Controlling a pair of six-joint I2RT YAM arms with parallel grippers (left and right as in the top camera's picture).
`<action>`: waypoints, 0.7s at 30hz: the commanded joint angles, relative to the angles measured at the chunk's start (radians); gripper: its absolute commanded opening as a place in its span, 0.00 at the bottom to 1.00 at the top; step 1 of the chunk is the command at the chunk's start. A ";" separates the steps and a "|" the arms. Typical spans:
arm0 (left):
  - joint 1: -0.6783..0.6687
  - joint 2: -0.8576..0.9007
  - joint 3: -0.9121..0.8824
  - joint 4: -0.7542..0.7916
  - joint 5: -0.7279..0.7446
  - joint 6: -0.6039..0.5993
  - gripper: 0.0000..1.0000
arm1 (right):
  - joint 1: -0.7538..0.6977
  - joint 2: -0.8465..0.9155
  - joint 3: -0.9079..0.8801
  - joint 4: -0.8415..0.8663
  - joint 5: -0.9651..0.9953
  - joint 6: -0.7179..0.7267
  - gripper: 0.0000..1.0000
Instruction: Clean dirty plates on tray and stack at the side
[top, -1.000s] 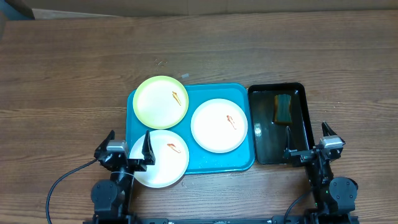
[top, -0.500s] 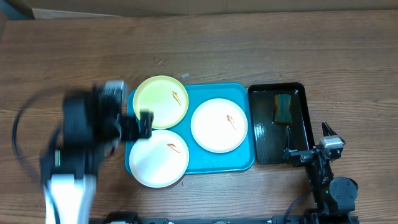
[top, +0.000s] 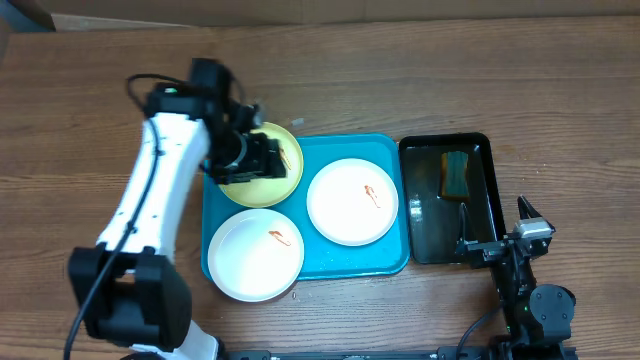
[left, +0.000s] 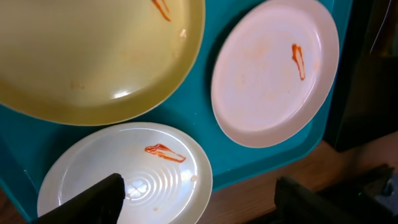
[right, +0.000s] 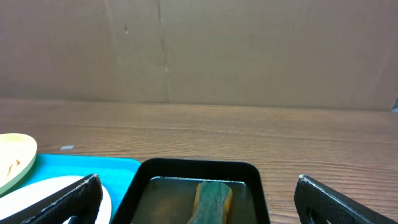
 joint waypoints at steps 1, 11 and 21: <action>-0.093 -0.002 -0.008 0.014 -0.137 -0.087 0.87 | -0.005 -0.008 -0.011 0.003 0.006 0.004 1.00; -0.208 -0.002 -0.009 0.100 -0.225 -0.130 1.00 | -0.005 -0.008 -0.011 0.003 0.006 0.004 1.00; -0.208 -0.002 -0.009 0.151 -0.225 -0.167 1.00 | -0.005 -0.008 -0.011 0.003 0.006 0.004 1.00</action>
